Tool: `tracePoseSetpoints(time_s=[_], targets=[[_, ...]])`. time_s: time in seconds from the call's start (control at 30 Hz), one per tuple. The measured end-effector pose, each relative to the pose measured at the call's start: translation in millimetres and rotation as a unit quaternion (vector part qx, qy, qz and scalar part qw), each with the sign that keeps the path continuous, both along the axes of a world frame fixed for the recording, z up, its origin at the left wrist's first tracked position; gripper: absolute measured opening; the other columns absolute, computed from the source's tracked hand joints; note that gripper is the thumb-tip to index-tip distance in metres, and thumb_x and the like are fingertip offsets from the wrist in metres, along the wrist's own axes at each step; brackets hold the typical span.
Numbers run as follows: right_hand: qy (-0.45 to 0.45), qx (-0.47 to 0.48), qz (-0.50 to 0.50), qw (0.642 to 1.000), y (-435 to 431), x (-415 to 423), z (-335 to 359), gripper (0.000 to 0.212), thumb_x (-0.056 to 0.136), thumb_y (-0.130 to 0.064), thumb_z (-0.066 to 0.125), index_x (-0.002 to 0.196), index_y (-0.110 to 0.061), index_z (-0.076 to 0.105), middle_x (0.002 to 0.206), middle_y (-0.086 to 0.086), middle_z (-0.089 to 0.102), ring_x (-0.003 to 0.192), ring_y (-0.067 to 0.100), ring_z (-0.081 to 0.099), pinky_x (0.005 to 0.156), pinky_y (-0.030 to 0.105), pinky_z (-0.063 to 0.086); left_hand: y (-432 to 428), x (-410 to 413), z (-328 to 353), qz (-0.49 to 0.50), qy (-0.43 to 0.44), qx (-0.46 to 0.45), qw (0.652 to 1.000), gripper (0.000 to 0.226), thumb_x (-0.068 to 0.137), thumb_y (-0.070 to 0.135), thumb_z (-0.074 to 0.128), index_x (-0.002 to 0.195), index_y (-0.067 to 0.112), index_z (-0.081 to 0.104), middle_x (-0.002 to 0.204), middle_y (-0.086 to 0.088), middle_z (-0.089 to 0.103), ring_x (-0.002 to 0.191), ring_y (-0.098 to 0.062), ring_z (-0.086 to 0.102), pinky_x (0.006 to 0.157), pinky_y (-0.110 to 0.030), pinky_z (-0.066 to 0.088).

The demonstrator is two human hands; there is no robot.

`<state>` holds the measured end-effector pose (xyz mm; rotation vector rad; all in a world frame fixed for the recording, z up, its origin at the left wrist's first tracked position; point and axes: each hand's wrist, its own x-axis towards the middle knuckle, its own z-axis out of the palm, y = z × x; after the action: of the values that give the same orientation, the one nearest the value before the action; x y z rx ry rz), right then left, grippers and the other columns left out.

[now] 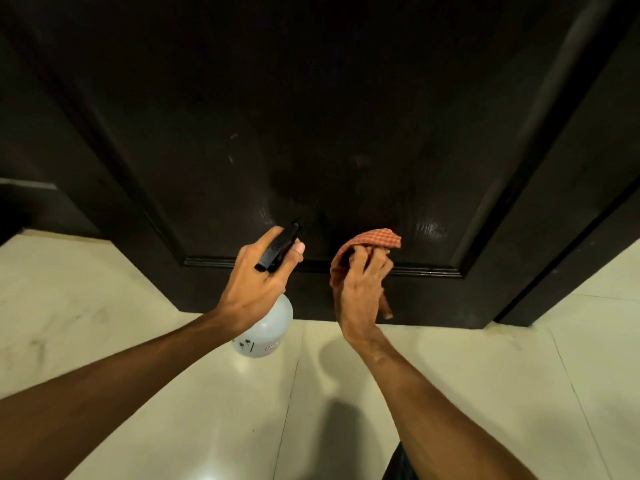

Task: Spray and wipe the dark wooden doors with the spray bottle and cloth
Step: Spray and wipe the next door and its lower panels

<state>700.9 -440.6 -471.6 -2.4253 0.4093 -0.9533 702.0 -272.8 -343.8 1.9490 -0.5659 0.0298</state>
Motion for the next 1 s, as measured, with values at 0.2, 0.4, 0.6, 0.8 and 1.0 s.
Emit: tracePoseSetpoints(time_s=[0.2, 0.4, 0.6, 0.8, 1.0], targets=[[-0.042, -0.209, 0.04, 0.976, -80, -18, -11, 0.08, 0.064, 0.012, 0.078, 0.134, -0.007, 0.045, 0.129, 0.019, 0.034, 0.111, 0.041, 0.038, 0.092, 0.057, 0.055, 11, 1, -7, 0.036, 0.015, -0.022, 0.999, 0.018, 0.102, 0.031, 0.059, 0.102, 0.014, 0.062, 0.088, -0.007, 0.073, 0.053, -0.005, 0.063, 0.052, -0.019, 0.049], [0.072, -0.419, 0.213, 0.88, -45, 15, -30, 0.082, 0.078, -0.006, 0.074, 0.149, -0.009, 0.033, 0.14, 0.022, 0.041, 0.124, 0.043, 0.045, 0.105, 0.053, 0.044, 24, 7, -25, 0.085, 0.025, -0.033, 0.996, 0.012, 0.104, 0.026, 0.06, 0.098, 0.016, 0.063, 0.086, -0.012, 0.073, 0.047, -0.01, 0.053, 0.049, -0.027, 0.051], [0.058, -0.554, 0.301, 0.774, 6, 45, -10, 0.046, 0.097, -0.019, 0.054, 0.143, -0.015, 0.051, 0.153, 0.015, 0.04, 0.128, 0.034, 0.049, 0.095, 0.04, 0.046, 52, 4, -43, 0.096, 0.033, -0.045, 0.994, 0.007, 0.1, 0.036, 0.061, 0.098, 0.03, 0.062, 0.076, -0.018, 0.066, 0.049, -0.014, 0.054, 0.049, -0.024, 0.05], [0.073, -0.501, 0.282, 0.815, -36, 25, -22, 0.061, 0.083, -0.012, 0.076, 0.136, -0.007, 0.048, 0.141, 0.019, 0.048, 0.118, 0.04, 0.057, 0.091, 0.048, 0.054, 99, 5, -54, 0.136, 0.055, -0.077, 0.986, 0.017, 0.098, 0.036, 0.062, 0.103, 0.02, 0.065, 0.089, -0.009, 0.074, 0.051, -0.007, 0.058, 0.051, -0.02, 0.049], [0.036, -0.543, 0.318, 0.776, 96, 87, -18, 0.046, 0.097, -0.012, 0.034, 0.137, -0.011, 0.055, 0.147, 0.016, 0.049, 0.121, 0.034, 0.054, 0.091, 0.042, 0.051, 144, 13, -71, 0.183, 0.044, -0.055, 0.981, 0.013, 0.093, 0.041, 0.06, 0.102, 0.032, 0.063, 0.086, -0.007, 0.074, 0.054, -0.01, 0.06, 0.053, -0.028, 0.052]])
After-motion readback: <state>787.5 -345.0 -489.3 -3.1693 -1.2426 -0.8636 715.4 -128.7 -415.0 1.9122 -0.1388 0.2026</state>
